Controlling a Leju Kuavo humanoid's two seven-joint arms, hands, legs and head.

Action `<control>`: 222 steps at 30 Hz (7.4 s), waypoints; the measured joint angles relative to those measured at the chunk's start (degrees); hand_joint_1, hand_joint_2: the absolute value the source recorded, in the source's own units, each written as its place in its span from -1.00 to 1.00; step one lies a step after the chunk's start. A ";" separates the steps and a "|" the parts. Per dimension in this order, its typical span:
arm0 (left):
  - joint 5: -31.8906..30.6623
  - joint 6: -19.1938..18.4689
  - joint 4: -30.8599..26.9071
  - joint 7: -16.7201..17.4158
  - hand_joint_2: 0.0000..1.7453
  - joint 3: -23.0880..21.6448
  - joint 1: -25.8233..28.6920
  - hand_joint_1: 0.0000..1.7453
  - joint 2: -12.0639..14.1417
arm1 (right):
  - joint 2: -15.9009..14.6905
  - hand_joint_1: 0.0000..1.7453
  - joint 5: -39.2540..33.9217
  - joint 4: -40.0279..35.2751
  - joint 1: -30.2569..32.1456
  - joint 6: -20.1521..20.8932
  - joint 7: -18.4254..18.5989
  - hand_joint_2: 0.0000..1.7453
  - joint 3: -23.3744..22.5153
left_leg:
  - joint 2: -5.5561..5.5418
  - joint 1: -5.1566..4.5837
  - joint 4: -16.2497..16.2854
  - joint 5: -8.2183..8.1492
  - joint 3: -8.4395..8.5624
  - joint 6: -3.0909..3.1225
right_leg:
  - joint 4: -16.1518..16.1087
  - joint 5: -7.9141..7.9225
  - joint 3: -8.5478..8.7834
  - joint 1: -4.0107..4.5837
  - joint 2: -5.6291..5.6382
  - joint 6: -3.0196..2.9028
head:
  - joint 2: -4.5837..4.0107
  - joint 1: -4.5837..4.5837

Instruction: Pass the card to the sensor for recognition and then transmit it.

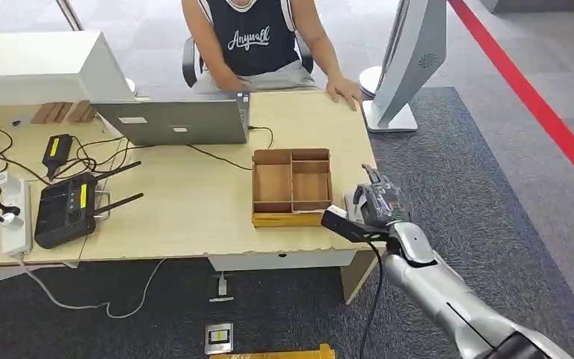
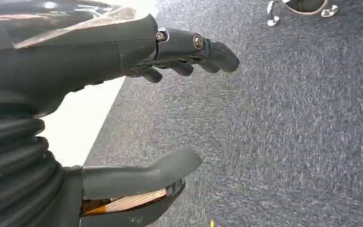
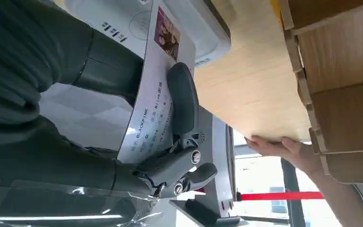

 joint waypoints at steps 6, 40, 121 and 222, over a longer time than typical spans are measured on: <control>0.06 0.15 0.00 -0.33 1.00 0.24 -0.03 -1.00 0.00 | 0.37 1.00 -1.08 1.00 0.40 0.15 0.13 1.00 0.02 | 0.00 0.00 0.00 0.00 0.00 0.00 | 0.00 0.00 0.00 0.00 0.00 0.00 | 0.00 0.00; -0.70 1.31 0.37 0.57 1.00 2.95 -0.28 -1.00 0.55 | 3.15 1.00 -5.22 12.52 -0.07 -0.74 -2.03 1.00 -0.48 | 0.05 0.01 0.00 -0.02 0.39 0.00 | -0.03 -0.02 0.36 0.01 0.02 -0.02 | 0.00 0.02; -2.93 -0.50 1.18 -3.37 1.00 -3.08 -0.21 -1.00 1.01 | 11.63 1.00 3.96 1.86 -25.07 5.05 0.09 1.00 3.54 | -0.01 0.08 0.00 0.11 0.02 -0.11 | 0.07 0.05 0.01 0.08 0.01 -0.08 | 0.00 0.00; -2.86 -0.33 1.09 -2.27 1.00 -0.39 -0.01 -1.00 0.55 | 0.35 -1.00 6.40 -31.83 4.23 17.53 7.74 1.00 2.67 | 0.04 0.09 -0.01 0.06 -0.01 -0.13 | 0.02 0.03 -0.04 0.10 0.08 -0.14 | 0.00 0.00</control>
